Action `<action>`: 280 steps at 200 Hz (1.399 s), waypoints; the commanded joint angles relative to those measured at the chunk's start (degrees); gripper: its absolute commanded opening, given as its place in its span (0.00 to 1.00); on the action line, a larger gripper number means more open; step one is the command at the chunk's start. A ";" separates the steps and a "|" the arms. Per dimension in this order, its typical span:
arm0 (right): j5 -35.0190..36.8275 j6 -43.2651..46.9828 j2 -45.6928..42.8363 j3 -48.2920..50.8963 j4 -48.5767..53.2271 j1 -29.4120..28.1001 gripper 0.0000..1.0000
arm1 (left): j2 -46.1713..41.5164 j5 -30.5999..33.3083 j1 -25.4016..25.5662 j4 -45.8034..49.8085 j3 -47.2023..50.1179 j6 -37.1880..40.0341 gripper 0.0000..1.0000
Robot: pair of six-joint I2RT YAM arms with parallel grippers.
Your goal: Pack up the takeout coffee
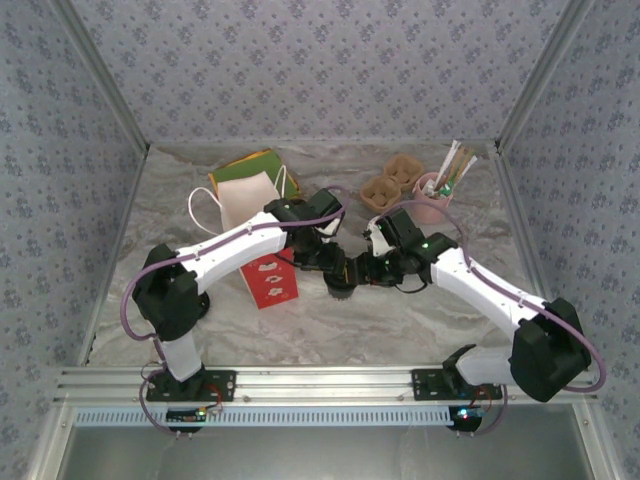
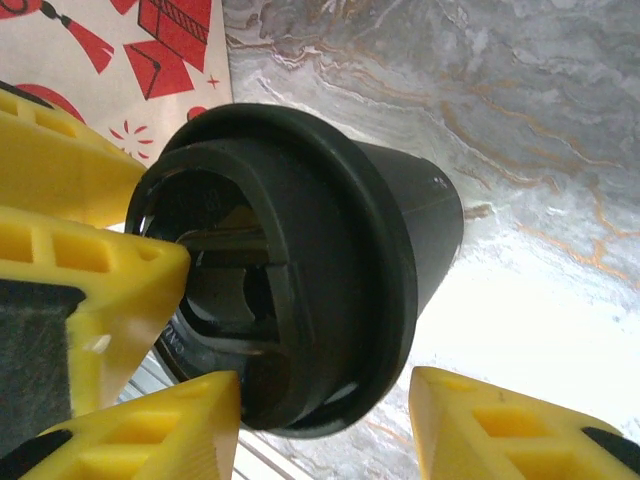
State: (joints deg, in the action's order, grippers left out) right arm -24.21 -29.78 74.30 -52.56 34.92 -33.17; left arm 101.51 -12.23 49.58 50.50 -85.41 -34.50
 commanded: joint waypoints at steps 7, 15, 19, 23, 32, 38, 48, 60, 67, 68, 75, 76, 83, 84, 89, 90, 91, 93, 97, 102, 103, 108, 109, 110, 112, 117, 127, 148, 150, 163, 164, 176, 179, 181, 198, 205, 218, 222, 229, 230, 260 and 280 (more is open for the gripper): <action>-0.46 2.27 0.74 -3.60 7.39 -0.35 0.54 | 1.84 1.51 0.83 4.29 0.77 0.93 0.44; -0.68 2.11 0.71 -3.61 7.23 -0.40 0.54 | 1.76 1.49 0.79 4.27 0.77 0.93 0.44; -0.88 2.02 0.75 -3.49 7.20 -0.43 0.55 | 1.79 1.51 0.80 4.29 0.77 0.93 0.44; -0.96 2.01 0.81 -3.30 7.10 -0.40 0.55 | 1.76 1.55 0.78 4.27 0.72 0.93 0.44; -1.20 1.92 0.88 -2.95 6.94 -0.38 0.55 | 1.76 1.60 0.81 4.33 0.73 1.01 0.44; -1.36 1.83 1.00 -2.59 6.60 -0.35 0.55 | 1.76 1.62 0.81 4.45 0.72 1.01 0.44; -1.58 1.59 1.21 -1.97 6.22 -0.36 0.54 | 1.76 1.64 0.86 4.43 0.70 0.99 0.44; -1.59 1.76 2.00 -1.53 5.90 -0.36 0.51 | 1.83 1.56 0.80 4.43 0.61 1.01 0.44; -1.30 1.75 2.31 -1.18 5.71 -0.40 0.51 | 1.83 1.58 0.78 4.43 0.64 1.01 0.44; -1.21 1.70 2.37 -1.16 5.66 -0.36 0.51 | 1.84 1.59 0.82 4.43 0.53 1.06 0.44; -0.92 1.57 2.68 -0.84 5.32 -0.32 0.50 | 1.92 1.51 0.78 4.49 0.49 1.10 0.44; -0.92 1.57 2.73 -0.73 5.28 -0.32 0.50 | 1.97 1.51 0.78 4.51 0.46 1.10 0.44; -0.93 1.41 2.91 -0.37 4.87 -0.15 0.50 | 2.06 1.49 0.78 4.60 0.36 1.25 0.44; -0.97 1.40 2.98 -0.36 4.84 -0.10 0.49 | 2.09 1.45 0.78 4.60 0.30 1.22 0.44; -0.93 1.27 3.11 -0.12 4.62 -0.11 0.49 | 2.11 1.43 0.78 4.61 0.24 1.19 0.44; -0.93 1.28 3.17 -0.11 4.63 -0.08 0.49 | 2.15 1.43 0.78 4.61 0.24 1.19 0.44; -0.93 1.25 3.19 -0.10 4.63 -0.07 0.49 | 2.22 1.42 0.78 4.61 0.24 1.28 0.44; -0.93 1.18 3.25 -0.09 4.63 0.01 0.49 | 2.20 1.44 0.78 4.61 0.17 1.28 0.44; -0.85 1.13 3.37 0.03 4.60 -0.01 0.48 | 2.20 1.41 0.82 4.58 0.15 1.28 0.44; -0.67 1.15 3.48 0.21 4.63 0.03 0.47 | 2.20 1.42 0.78 4.61 0.20 1.28 0.44; -0.63 1.18 3.52 0.24 4.63 0.03 0.47 | 2.20 1.42 0.78 4.61 0.22 1.28 0.44; -0.53 1.29 3.57 0.39 4.75 -0.03 0.47 | 2.20 1.44 0.82 4.61 0.21 1.32 0.44; -0.51 1.29 3.52 0.46 4.74 0.04 0.47 | 2.20 1.43 0.80 4.61 0.23 1.30 0.44; -0.41 1.30 3.55 0.49 4.77 -0.01 0.47 | 2.20 1.42 0.79 4.61 0.23 1.33 0.44; -0.40 1.37 3.54 0.60 4.76 -0.02 0.47 | 2.33 1.46 0.78 4.61 0.24 1.38 0.44; -0.19 1.41 3.57 0.90 4.78 0.08 0.47 | 2.29 1.43 0.80 4.61 0.24 1.37 0.44; 0.49 1.48 3.78 1.62 5.10 0.12 0.45 | 2.38 1.41 0.79 4.61 0.28 1.37 0.44; 1.56 1.74 4.95 3.28 6.04 0.06 0.42 | 2.37 1.33 0.78 4.27 0.48 1.32 0.44; 1.71 1.68 4.99 3.45 6.04 0.15 0.42 | 2.37 1.29 0.78 4.26 0.50 1.29 0.44; 2.26 1.50 5.24 5.12 5.90 0.20 0.41 | 2.46 1.17 0.79 4.18 0.68 1.29 0.44; 2.29 1.49 5.24 5.24 5.88 0.16 0.41 | 2.46 1.16 0.78 4.17 0.68 1.28 0.44; 2.89 1.31 5.69 6.47 5.73 0.29 0.40 | 2.53 1.01 0.81 4.02 0.88 1.26 0.44; 2.97 1.30 5.76 6.72 5.69 0.30 0.40 | 2.55 1.06 0.82 4.00 0.94 1.24 0.44; 3.08 1.24 5.79 6.88 5.69 0.25 0.40 | 2.55 1.02 0.79 3.99 1.05 1.20 0.44; 3.93 1.04 6.12 8.07 5.42 0.37 0.39 | 2.59 0.88 0.78 3.75 1.37 1.17 0.44; 4.21 1.04 6.32 8.34 5.33 0.49 0.39 | 2.55 0.88 0.82 3.70 1.50 1.12 0.44; 4.56 1.04 6.76 8.30 5.68 0.63 0.39 | 2.57 0.69 0.78 3.73 1.56 1.18 0.44; 4.68 1.04 6.92 8.29 5.80 0.63 0.39 | 2.55 0.68 0.78 3.73 1.55 1.19 0.44; 4.70 1.04 7.01 8.21 5.94 0.63 0.39 | 2.49 0.66 0.78 3.73 1.50 1.26 0.44; 4.70 1.08 7.05 8.14 5.90 0.64 0.39 | 2.47 0.64 0.78 3.73 1.53 1.27 0.44; 3.84 1.65 6.35 6.34 6.72 0.81 0.38 | 2.42 0.79 0.78 4.10 0.78 1.22 0.44; 1.61 1.85 4.61 3.33 6.87 1.24 0.40 | 2.16 0.85 0.78 4.58 -0.21 1.28 0.44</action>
State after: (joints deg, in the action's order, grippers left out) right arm -29.30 -29.04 75.77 -50.72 33.76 -31.94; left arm 101.58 -11.60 49.60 50.61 -85.58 -34.30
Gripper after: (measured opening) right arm 0.391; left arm 0.443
